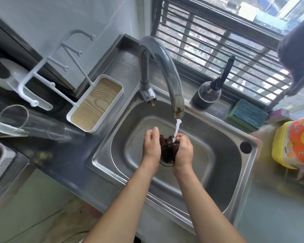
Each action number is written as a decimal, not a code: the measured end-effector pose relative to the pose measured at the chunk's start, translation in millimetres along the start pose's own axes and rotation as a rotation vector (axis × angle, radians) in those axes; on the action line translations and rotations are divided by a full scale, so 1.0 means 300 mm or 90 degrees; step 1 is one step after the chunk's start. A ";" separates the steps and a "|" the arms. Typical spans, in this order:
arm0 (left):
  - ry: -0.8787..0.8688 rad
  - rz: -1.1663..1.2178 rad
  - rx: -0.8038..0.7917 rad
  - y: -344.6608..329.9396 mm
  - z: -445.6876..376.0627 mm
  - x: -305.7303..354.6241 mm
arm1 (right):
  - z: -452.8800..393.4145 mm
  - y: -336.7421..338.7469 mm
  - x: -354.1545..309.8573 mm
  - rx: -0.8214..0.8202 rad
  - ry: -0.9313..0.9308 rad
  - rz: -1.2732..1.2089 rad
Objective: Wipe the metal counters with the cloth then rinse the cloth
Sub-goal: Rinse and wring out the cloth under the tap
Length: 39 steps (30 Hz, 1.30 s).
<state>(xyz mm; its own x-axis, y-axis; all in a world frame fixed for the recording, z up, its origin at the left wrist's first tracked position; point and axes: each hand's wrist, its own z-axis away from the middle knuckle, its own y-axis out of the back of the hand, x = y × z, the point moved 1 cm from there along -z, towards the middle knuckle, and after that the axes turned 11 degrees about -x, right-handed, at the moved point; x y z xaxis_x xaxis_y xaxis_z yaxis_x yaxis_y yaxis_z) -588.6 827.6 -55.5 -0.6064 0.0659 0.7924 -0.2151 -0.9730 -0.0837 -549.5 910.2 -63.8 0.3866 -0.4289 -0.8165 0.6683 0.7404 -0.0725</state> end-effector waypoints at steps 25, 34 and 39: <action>0.011 0.030 -0.069 -0.024 0.033 -0.030 | 0.069 -0.063 0.036 -0.022 0.167 0.187; -0.090 -0.008 -0.023 0.035 0.052 -0.036 | 0.000 0.004 -0.005 0.015 -0.037 -0.074; 0.053 0.092 0.024 0.025 0.050 -0.071 | 0.050 0.002 0.022 -0.102 -0.041 -0.134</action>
<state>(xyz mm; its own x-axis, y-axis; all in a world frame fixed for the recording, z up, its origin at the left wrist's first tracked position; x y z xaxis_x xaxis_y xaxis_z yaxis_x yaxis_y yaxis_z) -565.7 815.6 -63.9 -0.6903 -0.0582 0.7212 -0.0940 -0.9811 -0.1691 -536.9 900.0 -60.6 0.2931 -0.6101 -0.7361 0.6306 0.7021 -0.3309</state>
